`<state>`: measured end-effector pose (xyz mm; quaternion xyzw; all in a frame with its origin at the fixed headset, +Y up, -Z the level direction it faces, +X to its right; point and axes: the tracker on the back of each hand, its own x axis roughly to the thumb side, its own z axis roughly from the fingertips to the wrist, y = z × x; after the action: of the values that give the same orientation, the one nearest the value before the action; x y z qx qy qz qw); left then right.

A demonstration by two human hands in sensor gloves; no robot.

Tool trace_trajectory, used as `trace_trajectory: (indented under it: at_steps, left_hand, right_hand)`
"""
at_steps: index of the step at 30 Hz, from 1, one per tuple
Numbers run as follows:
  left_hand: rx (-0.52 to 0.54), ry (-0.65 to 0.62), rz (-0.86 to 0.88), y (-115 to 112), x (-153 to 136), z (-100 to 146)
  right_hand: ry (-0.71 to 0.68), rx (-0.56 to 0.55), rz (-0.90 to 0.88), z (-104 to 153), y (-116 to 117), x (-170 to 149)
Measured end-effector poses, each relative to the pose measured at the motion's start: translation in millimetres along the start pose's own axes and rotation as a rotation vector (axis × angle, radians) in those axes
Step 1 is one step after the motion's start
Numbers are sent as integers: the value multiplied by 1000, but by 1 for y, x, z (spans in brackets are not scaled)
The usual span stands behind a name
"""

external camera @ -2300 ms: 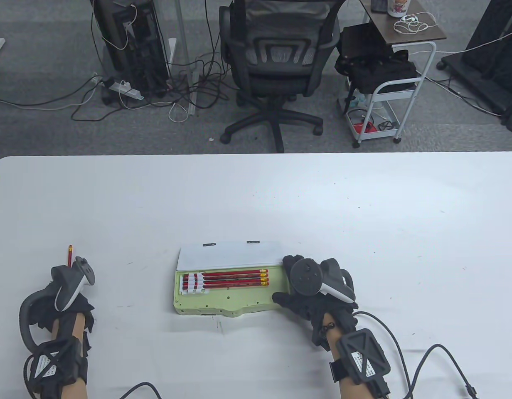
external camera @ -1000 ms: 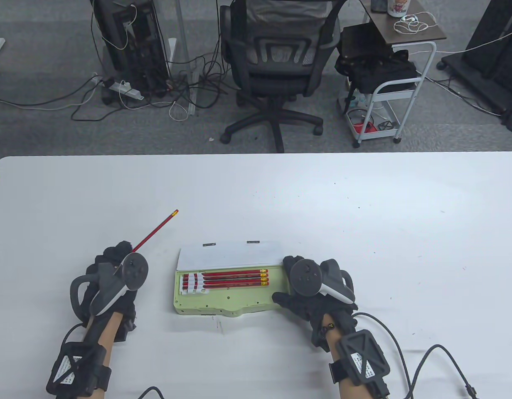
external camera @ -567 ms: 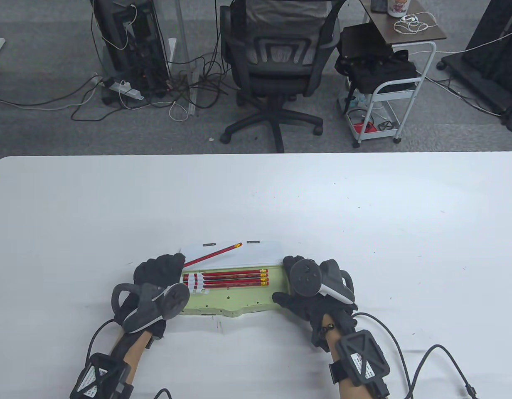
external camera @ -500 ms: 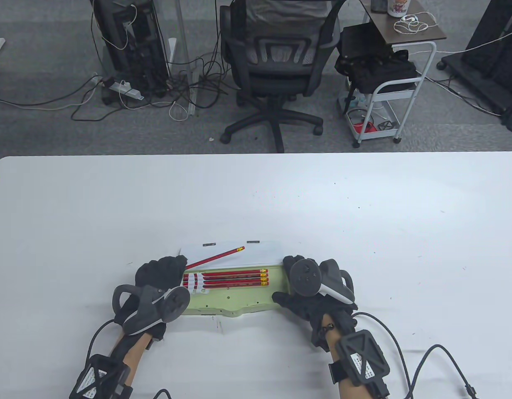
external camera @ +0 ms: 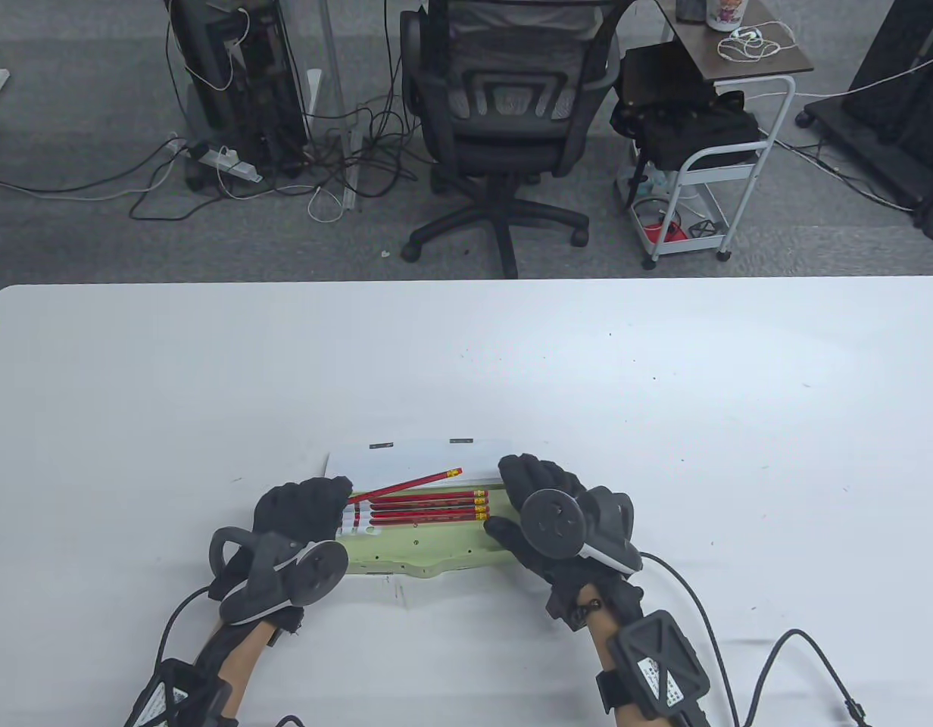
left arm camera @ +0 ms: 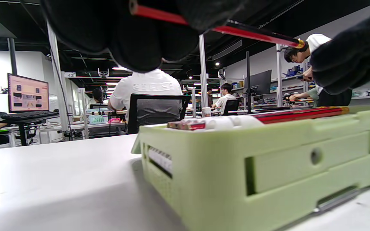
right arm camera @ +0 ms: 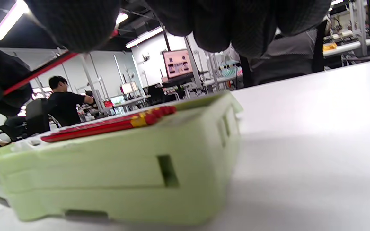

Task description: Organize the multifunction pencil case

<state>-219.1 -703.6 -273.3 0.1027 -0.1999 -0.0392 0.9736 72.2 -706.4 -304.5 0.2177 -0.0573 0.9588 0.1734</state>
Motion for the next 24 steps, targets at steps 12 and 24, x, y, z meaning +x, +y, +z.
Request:
trace_trajectory:
  at_steps: [12, 24]
  left_hand:
    - [0, -70, 7, 1, 14, 0]
    - [10, -102, -7, 3, 21, 1]
  right_hand:
    - [-110, -139, 50, 2, 0, 23]
    - [-127, -126, 85, 3, 3, 30]
